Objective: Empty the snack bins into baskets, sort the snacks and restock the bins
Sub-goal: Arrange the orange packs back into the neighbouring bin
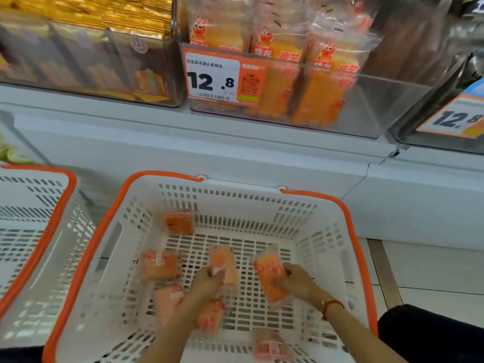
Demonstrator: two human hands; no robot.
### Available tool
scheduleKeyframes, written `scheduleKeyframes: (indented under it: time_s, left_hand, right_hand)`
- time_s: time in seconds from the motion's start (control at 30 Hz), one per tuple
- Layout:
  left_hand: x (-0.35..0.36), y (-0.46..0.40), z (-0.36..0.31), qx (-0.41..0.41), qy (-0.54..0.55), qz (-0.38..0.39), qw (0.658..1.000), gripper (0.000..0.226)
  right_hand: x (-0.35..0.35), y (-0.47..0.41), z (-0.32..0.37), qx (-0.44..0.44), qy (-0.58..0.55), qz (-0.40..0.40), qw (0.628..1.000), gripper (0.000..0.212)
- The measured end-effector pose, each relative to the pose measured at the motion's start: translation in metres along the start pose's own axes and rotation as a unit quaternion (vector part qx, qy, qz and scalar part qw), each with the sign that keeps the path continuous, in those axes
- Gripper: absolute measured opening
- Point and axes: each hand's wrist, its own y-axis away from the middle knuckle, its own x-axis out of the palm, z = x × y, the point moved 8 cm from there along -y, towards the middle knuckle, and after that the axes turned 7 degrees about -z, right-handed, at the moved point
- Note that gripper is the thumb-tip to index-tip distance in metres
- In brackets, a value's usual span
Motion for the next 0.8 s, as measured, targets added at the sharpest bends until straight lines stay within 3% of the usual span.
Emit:
scheduleKeyframes:
  time_s: [0.07,0.1,0.17,0.2,0.23,0.3,0.4,0.5,0.53,0.6,0.67,0.73,0.8]
  left_hand:
    - [-0.026,0.011,-0.027,0.027,0.092,-0.049,0.994,0.035]
    - [-0.038,0.019,-0.042,0.053,0.144,-0.055,0.987,0.043]
    - [-0.057,0.038,-0.080,0.109,0.195,-0.042,0.974,0.061]
    - [-0.066,0.046,-0.096,0.122,0.210,-0.034,0.970,0.054]
    - [-0.073,0.054,-0.110,0.115,0.231,-0.009,0.966,0.042]
    - [-0.080,0.071,-0.135,0.077,0.290,0.074,0.951,0.038]
    - [-0.078,0.097,-0.162,0.018,0.379,0.234,0.895,0.055]
    - [-0.081,0.131,-0.191,0.033,0.415,0.358,0.836,0.072]
    - [-0.084,0.140,-0.199,0.051,0.410,0.372,0.831,0.077]
    - [-0.089,0.152,-0.208,0.130,0.285,0.319,0.894,0.079]
    - [-0.092,0.156,-0.214,0.205,0.101,0.190,0.955,0.062]
    - [-0.096,0.160,-0.226,0.254,0.063,0.102,0.960,0.058]
    - [-0.102,0.159,-0.234,0.281,0.139,0.063,0.947,0.053]
  right_hand:
    - [-0.013,0.003,0.016,0.043,-0.155,0.016,0.987,0.023]
    - [-0.018,0.009,0.031,0.044,-0.231,0.038,0.971,0.026]
    - [-0.028,0.022,0.063,0.017,-0.340,0.086,0.936,0.033]
    - [-0.034,0.029,0.078,-0.002,-0.373,0.101,0.922,0.034]
    - [-0.042,0.035,0.092,-0.020,-0.388,0.102,0.916,0.034]
    - [-0.061,0.047,0.118,-0.070,-0.388,0.076,0.916,0.036]
    - [-0.090,0.064,0.148,-0.131,-0.396,0.020,0.909,0.048]
    - [-0.106,0.084,0.167,-0.166,-0.412,0.027,0.895,0.050]
    - [-0.111,0.090,0.172,-0.177,-0.408,0.028,0.895,0.048]
    - [-0.118,0.098,0.181,-0.201,-0.375,0.018,0.905,0.049]
    - [-0.120,0.104,0.189,-0.223,-0.338,0.004,0.914,0.058]
    - [-0.126,0.108,0.194,-0.238,-0.320,-0.019,0.917,0.057]
    - [-0.132,0.113,0.199,-0.257,-0.306,-0.038,0.916,0.035]
